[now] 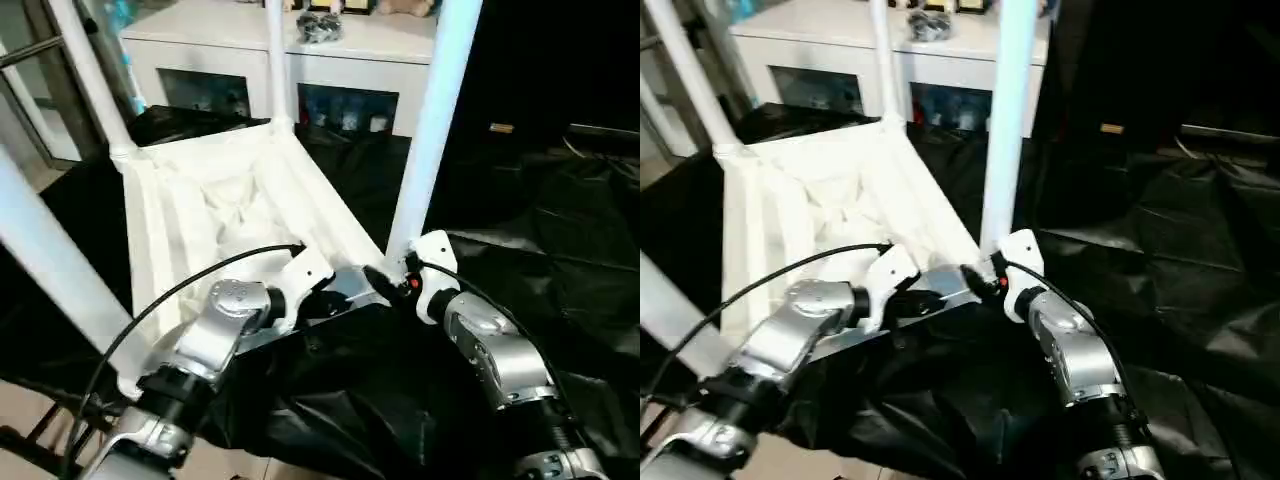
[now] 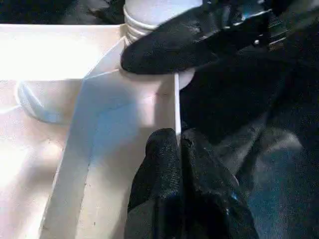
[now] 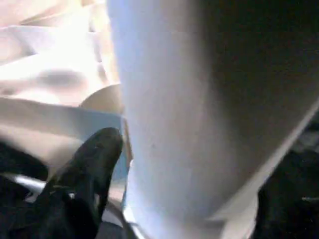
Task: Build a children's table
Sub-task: Rotate leg to tighten
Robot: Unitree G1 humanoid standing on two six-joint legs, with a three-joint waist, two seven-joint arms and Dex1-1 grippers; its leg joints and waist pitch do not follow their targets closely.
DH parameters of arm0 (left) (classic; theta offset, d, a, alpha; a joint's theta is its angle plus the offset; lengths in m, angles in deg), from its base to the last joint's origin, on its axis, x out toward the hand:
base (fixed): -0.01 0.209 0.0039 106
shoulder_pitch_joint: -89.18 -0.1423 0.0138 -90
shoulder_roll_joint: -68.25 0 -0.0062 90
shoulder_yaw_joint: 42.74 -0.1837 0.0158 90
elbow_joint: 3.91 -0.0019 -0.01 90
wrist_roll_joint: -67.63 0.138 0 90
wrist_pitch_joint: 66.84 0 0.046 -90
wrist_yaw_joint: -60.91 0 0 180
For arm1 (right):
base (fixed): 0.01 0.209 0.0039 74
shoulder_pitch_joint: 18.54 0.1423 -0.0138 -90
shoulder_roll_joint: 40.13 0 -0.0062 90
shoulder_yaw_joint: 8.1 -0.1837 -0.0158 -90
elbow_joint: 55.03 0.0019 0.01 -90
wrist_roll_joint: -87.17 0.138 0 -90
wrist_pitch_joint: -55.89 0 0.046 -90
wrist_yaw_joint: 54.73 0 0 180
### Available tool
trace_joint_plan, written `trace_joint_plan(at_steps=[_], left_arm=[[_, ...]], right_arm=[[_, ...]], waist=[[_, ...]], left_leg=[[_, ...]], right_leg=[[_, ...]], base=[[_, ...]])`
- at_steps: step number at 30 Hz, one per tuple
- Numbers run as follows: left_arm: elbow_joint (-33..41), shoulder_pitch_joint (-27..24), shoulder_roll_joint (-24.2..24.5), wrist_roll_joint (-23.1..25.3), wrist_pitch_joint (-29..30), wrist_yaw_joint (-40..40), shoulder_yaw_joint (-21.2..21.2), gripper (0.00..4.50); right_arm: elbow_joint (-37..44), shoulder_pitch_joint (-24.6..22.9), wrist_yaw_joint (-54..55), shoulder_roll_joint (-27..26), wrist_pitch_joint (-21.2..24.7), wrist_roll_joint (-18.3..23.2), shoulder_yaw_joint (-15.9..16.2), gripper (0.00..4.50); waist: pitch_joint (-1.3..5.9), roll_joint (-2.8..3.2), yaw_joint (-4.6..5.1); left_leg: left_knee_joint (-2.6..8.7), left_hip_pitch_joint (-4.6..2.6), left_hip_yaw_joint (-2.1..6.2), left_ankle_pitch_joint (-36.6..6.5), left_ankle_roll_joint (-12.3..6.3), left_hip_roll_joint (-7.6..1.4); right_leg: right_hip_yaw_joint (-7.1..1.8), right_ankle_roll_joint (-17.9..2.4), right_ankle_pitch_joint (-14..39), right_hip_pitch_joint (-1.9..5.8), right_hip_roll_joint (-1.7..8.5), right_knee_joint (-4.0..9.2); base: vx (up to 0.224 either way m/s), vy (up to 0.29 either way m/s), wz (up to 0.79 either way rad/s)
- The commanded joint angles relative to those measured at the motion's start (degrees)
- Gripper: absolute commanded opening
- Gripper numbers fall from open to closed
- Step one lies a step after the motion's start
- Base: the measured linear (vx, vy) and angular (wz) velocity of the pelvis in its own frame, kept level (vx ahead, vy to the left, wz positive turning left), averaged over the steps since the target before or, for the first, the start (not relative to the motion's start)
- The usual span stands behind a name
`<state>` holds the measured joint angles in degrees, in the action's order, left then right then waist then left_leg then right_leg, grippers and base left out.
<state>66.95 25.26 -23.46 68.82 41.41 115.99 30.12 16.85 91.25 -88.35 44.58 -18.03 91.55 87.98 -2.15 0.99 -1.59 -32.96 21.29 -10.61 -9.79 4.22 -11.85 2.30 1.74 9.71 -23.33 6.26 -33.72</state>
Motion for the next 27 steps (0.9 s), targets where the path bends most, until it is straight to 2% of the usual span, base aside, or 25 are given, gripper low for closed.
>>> trace_joint_plan(at_steps=[1, 3, 4, 5, 6, 9, 11, 16, 17, 18, 20, 22, 26, 27], left_arm=[[4.1, -0.9, 0.6, -3.7, -2.8, 8.4, -4.1, 0.00], [4.2, -1.2, 2.0, -4.2, -4.0, 10.8, -4.1, 0.00], [3.9, -1.5, 3.9, -4.5, -5.2, 13.6, -3.9, 0.00], [3.2, -1.4, 4.8, -4.4, -6.0, 14.7, -3.9, 0.00], [2.3, -1.1, 6.0, -4.3, -7.0, 16.2, -3.8, 0.00], [1.8, -0.7, 6.6, -4.7, -7.1, 17.4, -3.3, 0.00], [2.1, -0.5, 7.5, -5.2, -7.1, 18.9, -3.1, 0.00], [1.7, -0.3, 10.0, -5.4, -8.3, 21.7, -3.6, 0.00], [1.5, -0.3, 10.1, -5.4, -8.5, 22.1, -3.5, 0.00], [1.1, -0.3, 10.0, -5.3, -9.1, 22.3, -3.4, 0.00], [0.9, -0.4, 10.0, -5.3, -9.3, 22.5, -3.2, 0.00], [0.5, -0.4, 9.9, -5.1, -9.6, 22.5, -3.0, 0.00], [0.2, -0.6, 9.5, -5.1, -9.6, 21.0, -3.0, 0.00], [0.2, -0.7, 9.4, -5.1, -9.6, 20.8, -3.0, 0.00]], right_arm=[[2.9, -0.3, -9.6, 1.6, -1.7, 2.0, 5.6, 3.85], [3.9, -0.6, -13.1, 3.5, -1.8, 2.7, 6.0, 3.85], [5.3, -1.2, -18.7, 6.7, -2.2, 3.7, 6.8, 3.85], [5.9, -1.5, -21.9, 8.4, -1.9, 4.3, 7.1, 3.85], [6.9, -2.2, -26.5, 11.1, -1.8, 5.2, 7.6, 3.85], [7.0, -2.6, -30.4, 13.3, -1.7, 6.1, 7.9, 3.85], [7.3, -2.8, -32.7, 14.7, -1.2, 6.5, 8.3, 3.85], [7.1, -2.5, -35.9, 16.4, -0.3, 7.1, 9.1, 3.85], [7.1, -2.4, -36.1, 16.5, -0.1, 7.2, 9.2, 3.59], [7.3, -2.4, -36.2, 16.3, 0.0, 7.4, 9.3, 3.52], [7.5, -2.4, -36.4, 16.1, 0.1, 7.5, 9.4, 3.46], [7.7, -2.5, -36.6, 15.6, 0.5, 8.0, 9.3, 3.18], [7.8, -2.9, -36.6, 15.1, 1.0, 8.8, 9.4, 2.89], [7.8, -3.0, -36.6, 15.1, 1.0, 8.8, 9.4, 2.81]], waist=[[3.30, -0.92, -0.39], [3.39, -0.74, -0.61], [3.39, -0.70, -0.73], [3.43, -0.90, -0.90], [3.51, -0.72, -1.34], [3.56, -0.87, -2.32], [3.50, -0.87, -2.59], [3.16, -0.94, -2.91], [3.10, -0.99, -2.94], [3.07, -1.10, -2.97], [3.12, -1.21, -3.00], [3.16, -1.08, -3.05], [3.36, -1.17, -3.13], [3.36, -0.92, -3.17]], left_leg=[[4.27, 0.13, 0.39, -18.3, -0.91, -0.52], [3.89, -0.10, 0.07, -16.0, -2.21, -0.61], [3.63, -0.31, -0.18, -14.8, -2.99, -0.61], [3.56, -0.08, -0.10, -13.4, -3.67, -0.57], [3.35, -0.46, -0.32, -12.1, -4.41, -0.73], [3.06, -0.59, -0.64, -9.8, -5.77, -0.88], [3.11, -0.43, -0.65, -9.7, -5.71, -0.94], [3.45, -0.69, -0.63, -14.2, -3.67, -1.10], [3.52, -0.70, -0.64, -14.8, -3.14, -1.06], [3.60, -0.74, -0.61, -15.3, -2.65, -1.06], [3.65, -0.79, -0.58, -15.4, -2.12, -1.08], [3.66, -0.73, -0.54, -14.9, -1.98, -1.07], [3.52, -0.57, -0.53, -13.3, -2.32, -1.00], [3.49, -0.55, -0.54, -13.2, -2.40, -0.96]], right_leg=[[-0.88, -8.6, 19.1, 2.24, 0.88, 4.24], [-1.08, -10.3, 14.0, 2.17, 0.72, 3.84], [-1.19, -11.9, 11.2, 1.98, 0.62, 3.57], [-1.04, -12.8, 9.1, 2.58, 0.53, 3.19], [-1.13, -13.7, 6.8, 2.37, 0.53, 2.98], [-1.15, -15.5, 3.5, 2.45, 0.66, 2.42], [-1.10, -15.5, 4.5, 2.56, 0.75, 2.34], [-1.26, -13.9, 11.9, 2.22, 0.99, 3.02], [-1.31, -13.4, 13.2, 2.16, 1.00, 3.15], [-1.32, -12.9, 14.5, 2.12, 1.03, 3.29], [-1.37, -12.4, 15.0, 2.08, 1.01, 3.30], [-1.37, -12.4, 14.1, 2.09, 0.99, 3.19], [-1.30, -12.9, 11.5, 2.31, 0.99, 2.87], [-1.28, -13.1, 10.8, 2.30, 0.94, 2.87]], base=[[0.000, 0.000, 0.00], [0.029, -0.004, 0.03], [0.052, -0.003, 0.04], [0.052, -0.003, 0.04], [0.000, 0.000, 0.00], [0.000, 0.000, 0.00], [0.000, 0.000, 0.00], [0.000, 0.000, 0.00], [0.000, 0.000, 0.00], [0.000, 0.000, 0.00], [0.000, 0.000, 0.00], [0.000, 0.000, 0.00], [0.000, 0.000, 0.00], [0.000, 0.000, 0.00]])
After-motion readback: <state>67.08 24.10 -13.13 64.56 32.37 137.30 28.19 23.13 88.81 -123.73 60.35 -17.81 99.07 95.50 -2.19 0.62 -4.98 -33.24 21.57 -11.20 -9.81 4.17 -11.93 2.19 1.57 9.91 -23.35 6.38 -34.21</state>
